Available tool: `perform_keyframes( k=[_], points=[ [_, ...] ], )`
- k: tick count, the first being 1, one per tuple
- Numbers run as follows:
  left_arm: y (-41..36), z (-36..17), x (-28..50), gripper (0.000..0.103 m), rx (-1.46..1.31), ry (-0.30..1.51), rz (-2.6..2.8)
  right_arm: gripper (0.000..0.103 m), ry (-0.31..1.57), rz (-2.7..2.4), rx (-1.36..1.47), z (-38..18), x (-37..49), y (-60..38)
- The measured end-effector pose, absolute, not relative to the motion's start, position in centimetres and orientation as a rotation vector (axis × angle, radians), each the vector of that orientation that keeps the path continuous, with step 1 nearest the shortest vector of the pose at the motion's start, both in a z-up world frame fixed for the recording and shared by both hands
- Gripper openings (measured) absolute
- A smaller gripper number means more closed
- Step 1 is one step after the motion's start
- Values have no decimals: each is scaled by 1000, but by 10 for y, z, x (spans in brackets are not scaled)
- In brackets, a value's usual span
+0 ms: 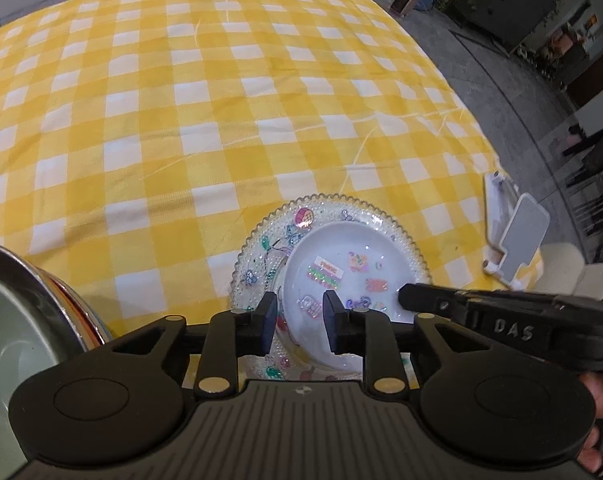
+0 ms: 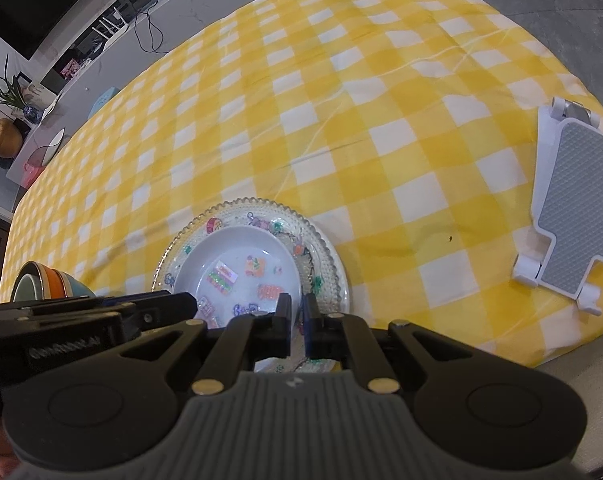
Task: Organize plates and bowls
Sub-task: 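Lower the white plate onto the glass plate and open the left gripper, then move the open left tool to the rim of the nested bowl stack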
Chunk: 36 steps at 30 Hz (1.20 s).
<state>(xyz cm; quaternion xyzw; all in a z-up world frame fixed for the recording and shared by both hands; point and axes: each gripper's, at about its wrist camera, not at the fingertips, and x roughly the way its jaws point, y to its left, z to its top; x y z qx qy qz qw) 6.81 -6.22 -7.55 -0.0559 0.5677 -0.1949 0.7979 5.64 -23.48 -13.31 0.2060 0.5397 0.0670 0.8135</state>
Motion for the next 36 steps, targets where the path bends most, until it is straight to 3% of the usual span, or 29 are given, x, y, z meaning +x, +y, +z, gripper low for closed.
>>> perform_keyframes(
  k=[6,16,24,36],
  points=[
    [-55,-61,69,29,-132,1191,-422,8,1135,139,418,-129,54,-235],
    [-24,-33,69,29,-151,1137,-401,28,1090,108,427,-118,49,-240],
    [16,-12,64,35,-197,1089,-372,29,1075,91,430,-108,47,-239],
    [71,13,45,56,-189,998,-285,32,1028,115,364,-66,48,-214]
  ],
)
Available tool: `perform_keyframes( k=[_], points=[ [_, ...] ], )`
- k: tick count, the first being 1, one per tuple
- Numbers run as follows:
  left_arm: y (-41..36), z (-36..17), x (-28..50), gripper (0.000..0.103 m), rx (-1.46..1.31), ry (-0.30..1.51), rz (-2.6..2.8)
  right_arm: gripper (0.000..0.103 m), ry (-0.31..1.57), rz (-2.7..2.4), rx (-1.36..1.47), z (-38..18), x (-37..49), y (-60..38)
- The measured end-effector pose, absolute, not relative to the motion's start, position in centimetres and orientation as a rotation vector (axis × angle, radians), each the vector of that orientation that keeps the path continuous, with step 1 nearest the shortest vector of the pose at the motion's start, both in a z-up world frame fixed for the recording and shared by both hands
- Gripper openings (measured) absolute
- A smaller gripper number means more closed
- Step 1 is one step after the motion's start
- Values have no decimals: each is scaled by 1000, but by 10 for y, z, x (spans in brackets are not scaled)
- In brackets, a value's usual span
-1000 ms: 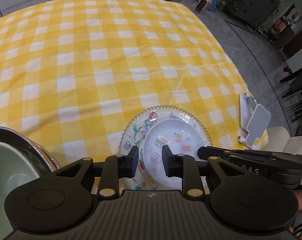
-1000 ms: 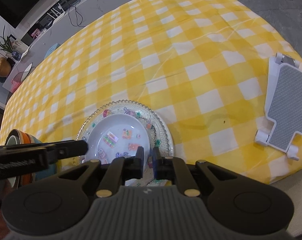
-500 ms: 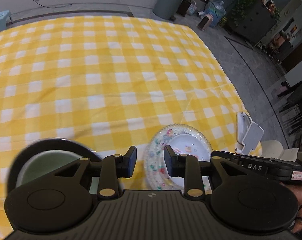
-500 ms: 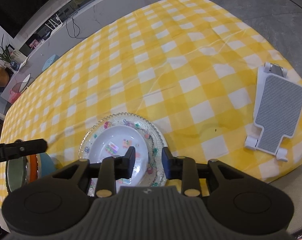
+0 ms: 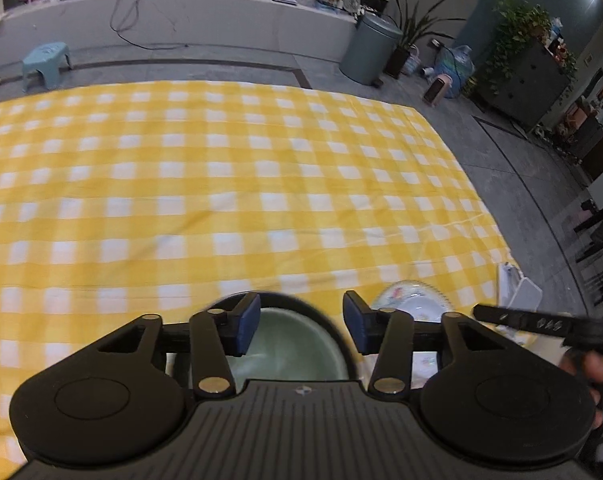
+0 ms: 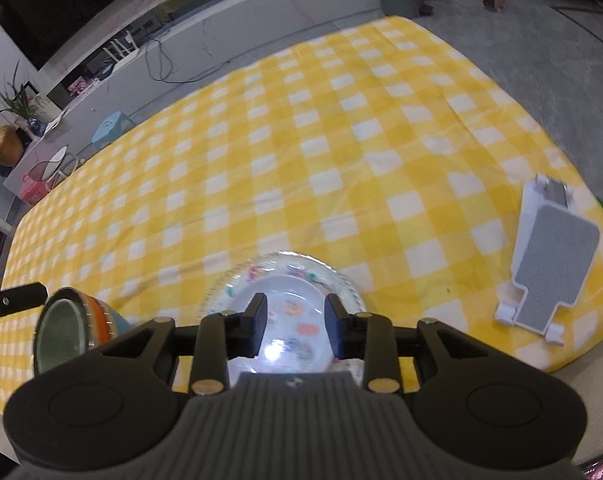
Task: Organize plates and bowls
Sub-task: 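Move the open left tool to the rim of the nested bowl stack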
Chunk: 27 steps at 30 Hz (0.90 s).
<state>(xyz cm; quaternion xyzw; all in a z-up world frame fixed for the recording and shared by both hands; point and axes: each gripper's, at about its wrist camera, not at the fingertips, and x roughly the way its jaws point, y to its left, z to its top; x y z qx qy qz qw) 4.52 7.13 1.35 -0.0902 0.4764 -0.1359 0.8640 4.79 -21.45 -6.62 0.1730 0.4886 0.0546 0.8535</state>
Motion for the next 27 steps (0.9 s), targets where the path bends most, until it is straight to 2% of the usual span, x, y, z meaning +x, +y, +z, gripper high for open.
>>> perform_keyframes(
  k=[5,10,16,21,27],
  points=[
    [103,10,36,57,-230,992,-247,37,1004,154,333,-48,46,-192],
    [126,0,25,69,-232,968,-185,44,1009,198,344,-43,48,-166],
    [149,-21,20,70,-331,1008,-178,55,1035,265,368,-47,50,-131],
    [153,-32,16,76,-389,1017,-210,57,1076,312,363,-58,53,-99],
    [143,-42,14,76,-379,1035,-249,58,1111,349,343,-71,56,-71]
  ],
)
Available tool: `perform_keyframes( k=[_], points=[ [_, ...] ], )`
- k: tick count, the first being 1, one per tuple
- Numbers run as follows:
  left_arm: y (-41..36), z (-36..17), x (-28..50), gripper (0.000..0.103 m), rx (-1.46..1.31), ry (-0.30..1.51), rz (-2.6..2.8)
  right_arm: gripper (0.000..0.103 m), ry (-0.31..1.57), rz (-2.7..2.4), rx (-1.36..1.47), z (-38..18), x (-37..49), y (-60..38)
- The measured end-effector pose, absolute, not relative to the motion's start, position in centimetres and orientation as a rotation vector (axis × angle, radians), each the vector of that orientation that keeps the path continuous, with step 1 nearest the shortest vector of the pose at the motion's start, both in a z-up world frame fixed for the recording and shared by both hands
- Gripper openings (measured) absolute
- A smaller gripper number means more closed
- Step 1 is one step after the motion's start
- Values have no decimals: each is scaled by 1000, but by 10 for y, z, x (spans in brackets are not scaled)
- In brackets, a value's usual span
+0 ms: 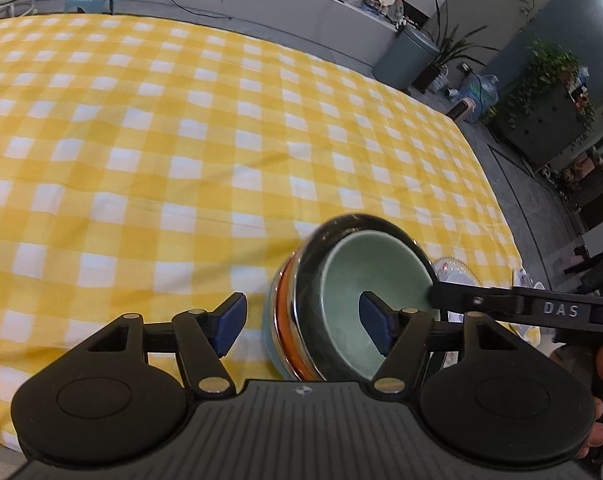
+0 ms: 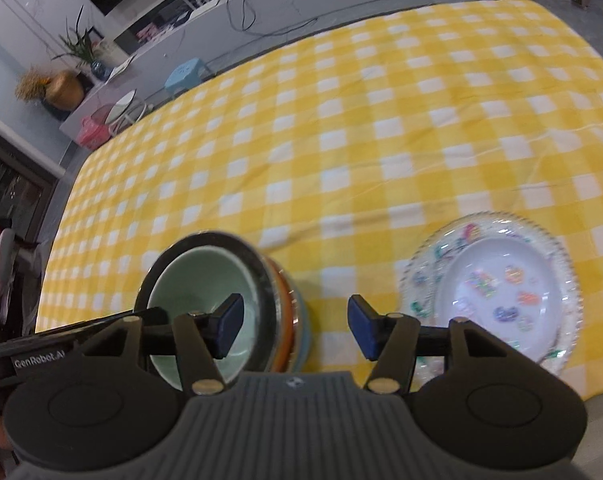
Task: Organize plates and bowls
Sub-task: 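Move the open left tool to the rim of the nested bowl stack, then close the left gripper on the rim of the bowl stack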
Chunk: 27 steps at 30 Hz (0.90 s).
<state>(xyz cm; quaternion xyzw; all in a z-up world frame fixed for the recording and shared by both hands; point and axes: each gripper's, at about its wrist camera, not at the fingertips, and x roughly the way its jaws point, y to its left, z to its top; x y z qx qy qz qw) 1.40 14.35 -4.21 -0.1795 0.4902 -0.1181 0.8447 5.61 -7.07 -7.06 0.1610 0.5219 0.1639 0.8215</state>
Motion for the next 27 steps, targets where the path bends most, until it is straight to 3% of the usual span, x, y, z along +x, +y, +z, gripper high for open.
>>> perform_keyframes(
  k=[27],
  points=[
    [138,-77,21,74,-406,1103,-271,59,1218,356,362,-117,67,-42]
  ],
)
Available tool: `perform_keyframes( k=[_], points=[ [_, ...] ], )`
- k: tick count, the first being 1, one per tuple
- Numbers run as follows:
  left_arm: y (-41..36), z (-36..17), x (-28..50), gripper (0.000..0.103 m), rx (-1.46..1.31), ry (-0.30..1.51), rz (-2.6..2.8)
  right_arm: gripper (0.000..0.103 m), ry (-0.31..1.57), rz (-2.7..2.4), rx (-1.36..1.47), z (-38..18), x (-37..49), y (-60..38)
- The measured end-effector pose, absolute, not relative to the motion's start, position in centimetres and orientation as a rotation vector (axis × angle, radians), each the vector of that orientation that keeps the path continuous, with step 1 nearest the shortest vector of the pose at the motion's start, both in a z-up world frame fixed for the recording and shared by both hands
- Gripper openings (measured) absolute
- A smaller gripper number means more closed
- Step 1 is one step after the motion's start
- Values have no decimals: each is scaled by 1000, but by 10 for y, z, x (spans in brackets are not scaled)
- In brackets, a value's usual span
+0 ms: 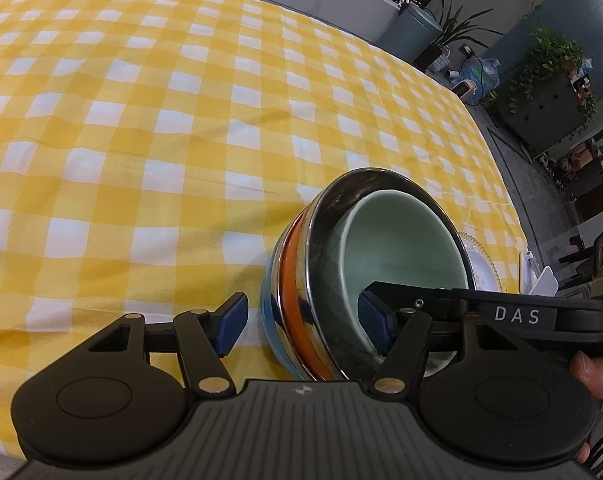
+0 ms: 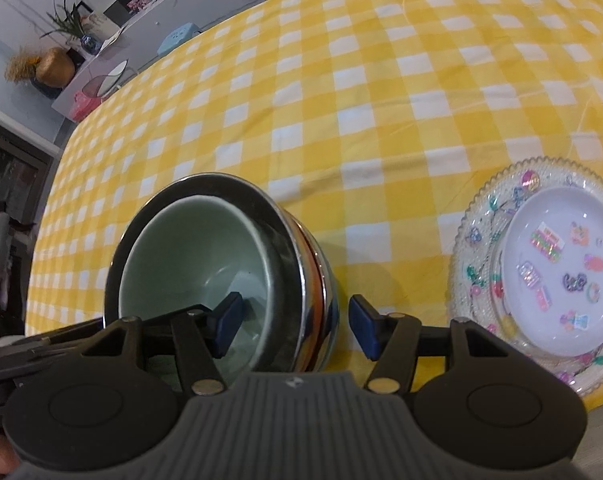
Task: Organize plates and bowls
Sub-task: 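Close the left gripper on the rim of the bowl stack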
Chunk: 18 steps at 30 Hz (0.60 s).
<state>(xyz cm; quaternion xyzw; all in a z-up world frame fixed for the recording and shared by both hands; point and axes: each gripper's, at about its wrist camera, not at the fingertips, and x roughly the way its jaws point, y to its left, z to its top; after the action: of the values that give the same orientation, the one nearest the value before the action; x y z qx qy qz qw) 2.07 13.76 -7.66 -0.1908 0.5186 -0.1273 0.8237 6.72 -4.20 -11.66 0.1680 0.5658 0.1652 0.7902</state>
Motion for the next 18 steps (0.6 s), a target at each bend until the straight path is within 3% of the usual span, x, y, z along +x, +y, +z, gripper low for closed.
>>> perform_keyframes(
  k=[18],
  points=[
    [133,-78,21,57,-417,1118,-269,47,1206,357,413,-117,66,-51]
  ],
)
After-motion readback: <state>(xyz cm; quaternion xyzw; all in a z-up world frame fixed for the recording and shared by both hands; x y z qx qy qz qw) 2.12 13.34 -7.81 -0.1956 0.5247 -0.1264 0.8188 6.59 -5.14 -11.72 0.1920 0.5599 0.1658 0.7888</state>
